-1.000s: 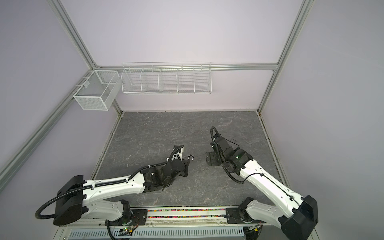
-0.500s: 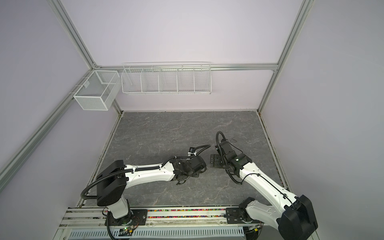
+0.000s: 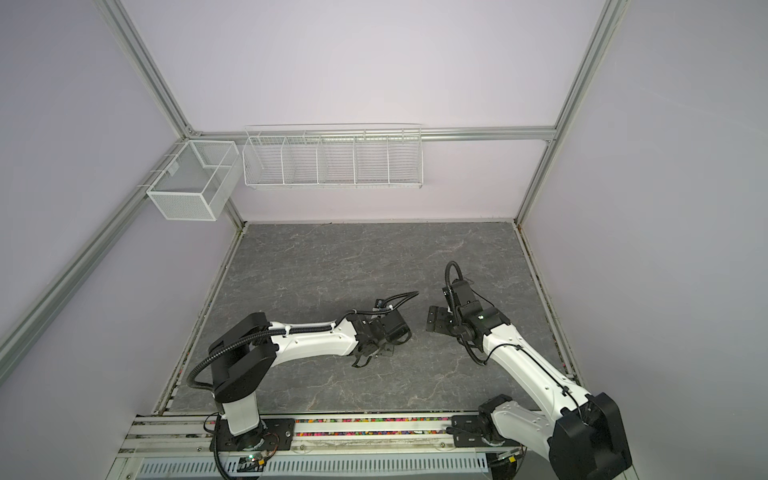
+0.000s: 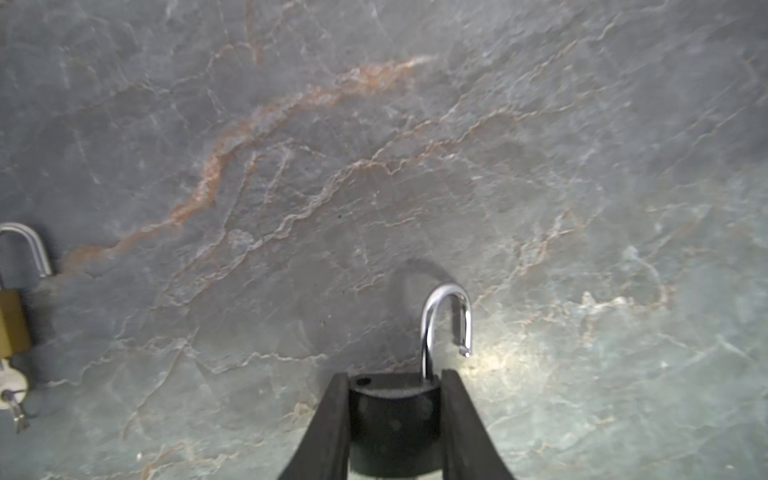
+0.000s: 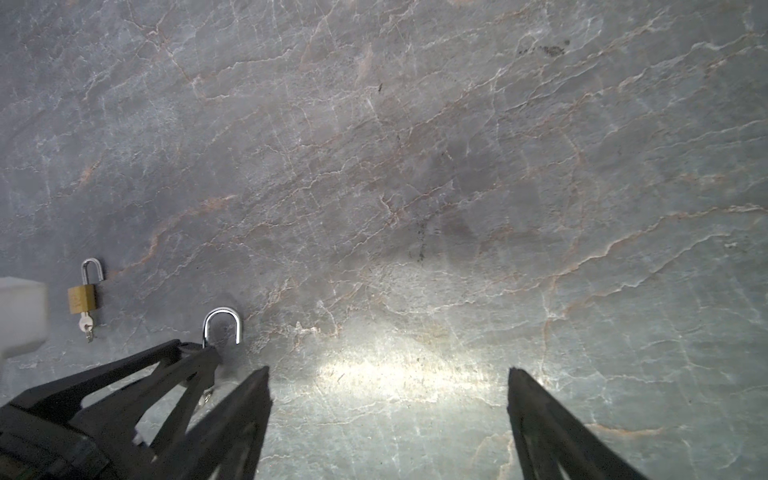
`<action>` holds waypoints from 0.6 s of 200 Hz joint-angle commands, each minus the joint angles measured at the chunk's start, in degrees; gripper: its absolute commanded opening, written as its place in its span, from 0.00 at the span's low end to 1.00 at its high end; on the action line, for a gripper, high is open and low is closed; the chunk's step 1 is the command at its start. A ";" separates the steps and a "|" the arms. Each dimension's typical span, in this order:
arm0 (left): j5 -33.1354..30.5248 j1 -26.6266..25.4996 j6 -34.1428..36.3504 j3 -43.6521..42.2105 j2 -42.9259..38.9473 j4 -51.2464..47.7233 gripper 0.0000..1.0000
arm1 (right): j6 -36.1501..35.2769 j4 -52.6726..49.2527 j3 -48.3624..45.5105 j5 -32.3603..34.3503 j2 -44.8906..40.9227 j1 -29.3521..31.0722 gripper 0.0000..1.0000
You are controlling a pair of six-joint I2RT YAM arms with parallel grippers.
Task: Unlock with the key
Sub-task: 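Set the dark padlock on the table and open the left gripper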
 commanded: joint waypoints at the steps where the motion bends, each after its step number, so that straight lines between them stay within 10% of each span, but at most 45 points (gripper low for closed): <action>1: 0.61 0.48 -1.36 1.60 1.03 -1.35 0.00 | 0.10 0.70 -1.01 -1.44 0.37 -0.54 0.90; 51: 1.54 1.25 -2.35 1.37 1.83 -1.40 0.00 | 0.03 0.25 -1.19 -1.42 -0.22 -0.89 0.90; 120: 2.21 1.40 -2.49 1.42 2.22 -1.76 0.31 | -0.41 -0.29 -0.65 -1.42 -0.87 -1.45 0.90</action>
